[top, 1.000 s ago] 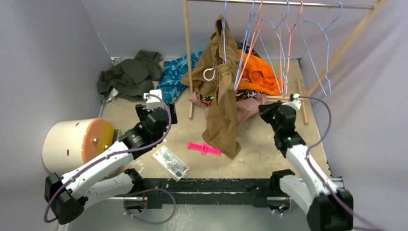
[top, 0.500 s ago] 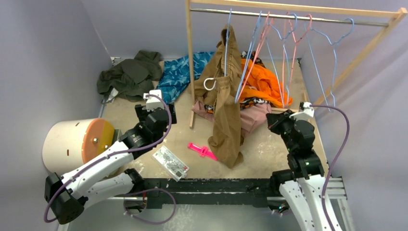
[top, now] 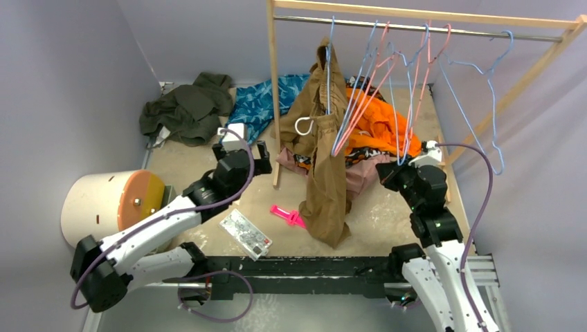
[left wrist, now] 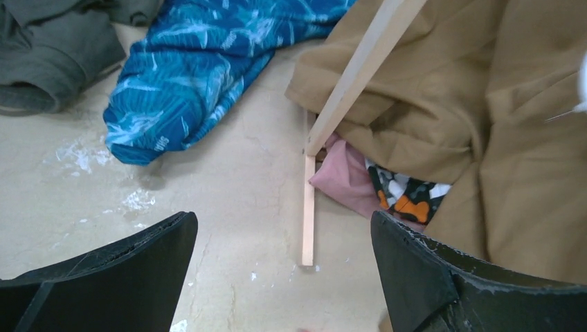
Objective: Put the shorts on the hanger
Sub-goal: Move the shorts from the center of the board.
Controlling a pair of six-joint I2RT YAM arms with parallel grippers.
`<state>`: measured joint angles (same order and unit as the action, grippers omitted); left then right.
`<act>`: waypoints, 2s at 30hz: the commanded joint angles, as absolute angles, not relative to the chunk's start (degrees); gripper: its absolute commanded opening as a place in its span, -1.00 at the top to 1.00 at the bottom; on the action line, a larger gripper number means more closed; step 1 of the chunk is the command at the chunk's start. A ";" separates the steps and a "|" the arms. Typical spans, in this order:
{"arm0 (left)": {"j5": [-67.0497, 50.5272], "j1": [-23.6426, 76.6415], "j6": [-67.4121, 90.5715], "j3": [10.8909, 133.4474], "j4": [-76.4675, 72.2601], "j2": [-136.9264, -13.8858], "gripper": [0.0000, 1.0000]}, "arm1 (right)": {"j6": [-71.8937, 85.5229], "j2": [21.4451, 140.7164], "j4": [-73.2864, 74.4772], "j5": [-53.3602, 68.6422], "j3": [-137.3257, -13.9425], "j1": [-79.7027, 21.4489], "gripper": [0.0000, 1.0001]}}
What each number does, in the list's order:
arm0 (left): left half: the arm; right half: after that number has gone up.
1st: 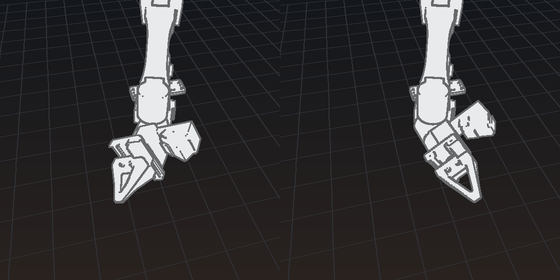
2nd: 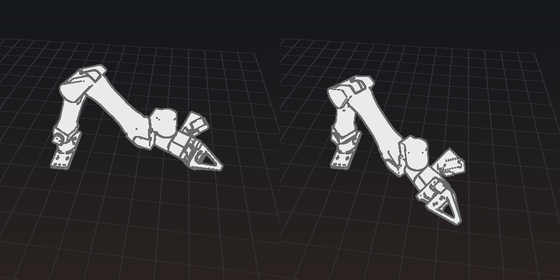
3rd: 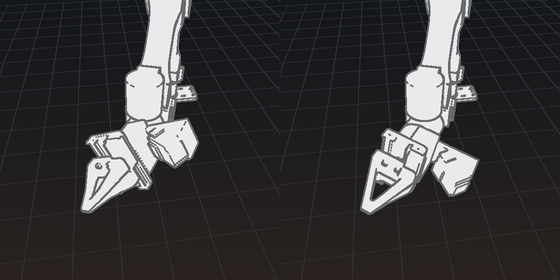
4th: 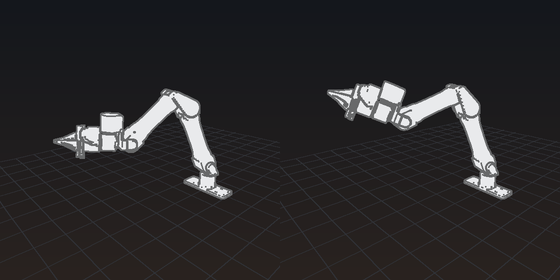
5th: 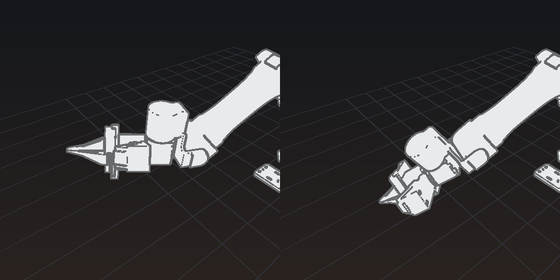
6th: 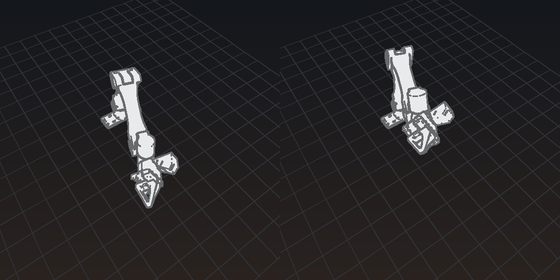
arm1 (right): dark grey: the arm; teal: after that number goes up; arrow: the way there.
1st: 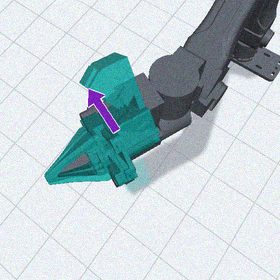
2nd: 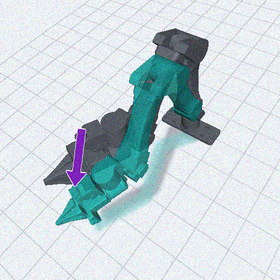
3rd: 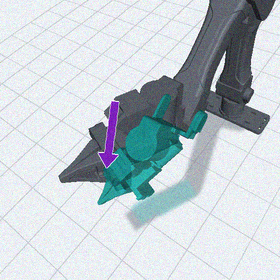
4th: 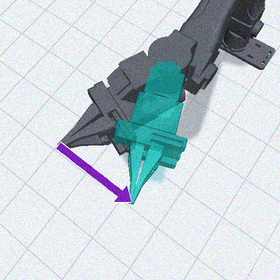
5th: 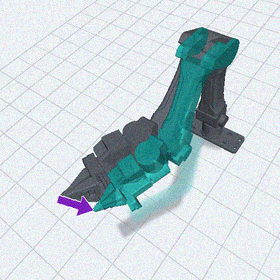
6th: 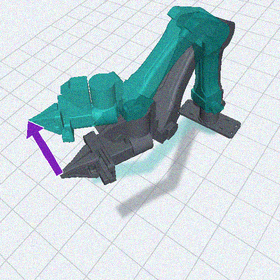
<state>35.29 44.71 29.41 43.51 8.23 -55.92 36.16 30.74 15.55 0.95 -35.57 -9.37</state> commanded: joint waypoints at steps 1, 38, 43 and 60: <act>37.85 44.72 31.03 47.16 3.65 -61.89 -0.91 | 36.46 30.53 10.23 2.33 -35.13 -9.32 1.00; 10.25 31.51 7.73 65.47 -25.52 -82.66 -0.42 | 34.48 33.28 9.23 5.14 -33.98 -9.32 1.00; 9.23 31.55 7.80 65.37 -26.21 -83.71 0.10 | 34.43 33.99 9.02 5.15 -34.08 -9.32 1.00; 39.51 35.64 3.10 65.47 -24.79 -82.46 1.00 | 36.96 38.27 4.52 6.77 -32.95 -9.32 1.00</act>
<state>23.55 34.50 4.97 62.92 -23.11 -83.81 36.47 37.89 8.60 5.63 -32.38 -9.37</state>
